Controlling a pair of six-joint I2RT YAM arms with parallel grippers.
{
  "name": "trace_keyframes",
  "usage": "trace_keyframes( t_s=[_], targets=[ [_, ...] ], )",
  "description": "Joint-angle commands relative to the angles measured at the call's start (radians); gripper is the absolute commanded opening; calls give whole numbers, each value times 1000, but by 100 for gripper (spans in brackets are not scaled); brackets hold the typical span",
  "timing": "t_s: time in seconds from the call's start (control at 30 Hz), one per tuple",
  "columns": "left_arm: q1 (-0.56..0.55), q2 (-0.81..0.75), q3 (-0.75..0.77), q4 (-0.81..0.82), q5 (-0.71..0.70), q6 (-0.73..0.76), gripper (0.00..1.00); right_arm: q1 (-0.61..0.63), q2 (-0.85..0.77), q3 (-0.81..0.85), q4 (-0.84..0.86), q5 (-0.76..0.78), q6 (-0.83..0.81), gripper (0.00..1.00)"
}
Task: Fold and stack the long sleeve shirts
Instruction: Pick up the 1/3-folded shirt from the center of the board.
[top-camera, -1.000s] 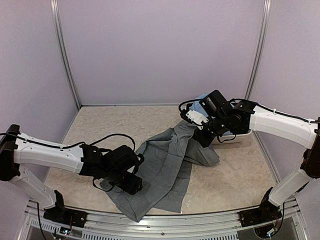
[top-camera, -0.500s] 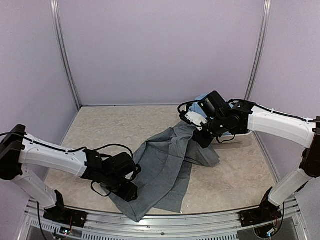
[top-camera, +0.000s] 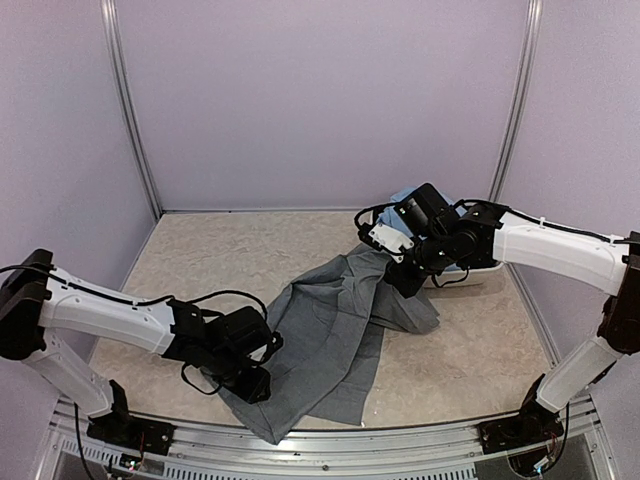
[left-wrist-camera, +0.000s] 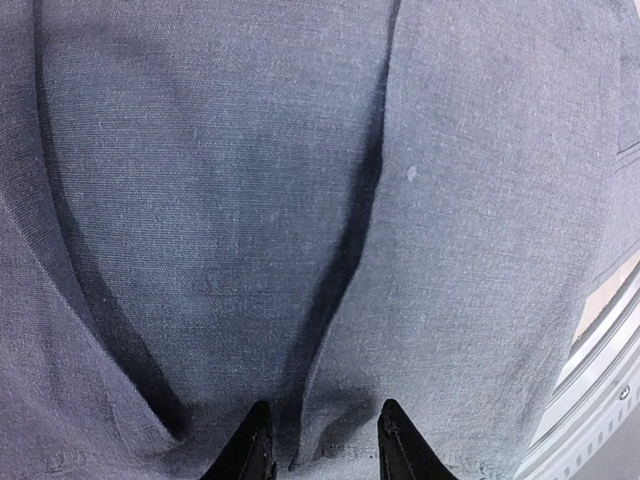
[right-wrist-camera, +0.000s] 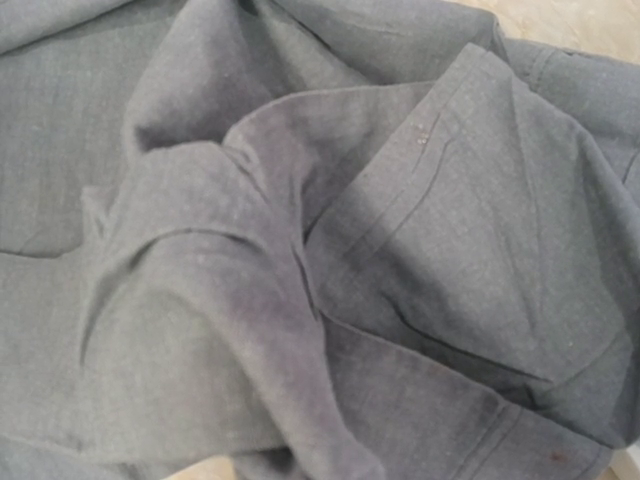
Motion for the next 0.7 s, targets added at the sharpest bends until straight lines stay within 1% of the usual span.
trace_keyframes(
  t_s=[0.0, 0.03, 0.1, 0.17, 0.27, 0.4, 0.57, 0.67],
  targets=[
    [3, 7, -20, 19, -5, 9, 32, -10, 10, 5, -4, -7, -8, 0],
    [5, 10, -21, 23, -3, 10, 30, -10, 8, 4, -4, -7, -7, 0],
    [6, 24, -15, 20, 1, 16, 23, -11, 4, 0, 4, -10, -9, 0],
    [7, 30, -21, 30, 6, 17, 19, -9, 10, 11, -10, -3, -6, 0],
    [8, 34, -7, 21, 7, 23, 8, -10, 9, 15, -9, -1, -8, 0],
    [6, 16, 9, -4, -2, 24, 0, -11, 4, 9, -10, -1, -6, 0],
    [5, -19, 43, -56, -17, 26, 0, -10, 6, 12, -15, 7, -5, 0],
    [-1, -42, 85, -107, -52, 18, 0, -9, 6, 19, -25, 26, -3, 0]
  ],
)
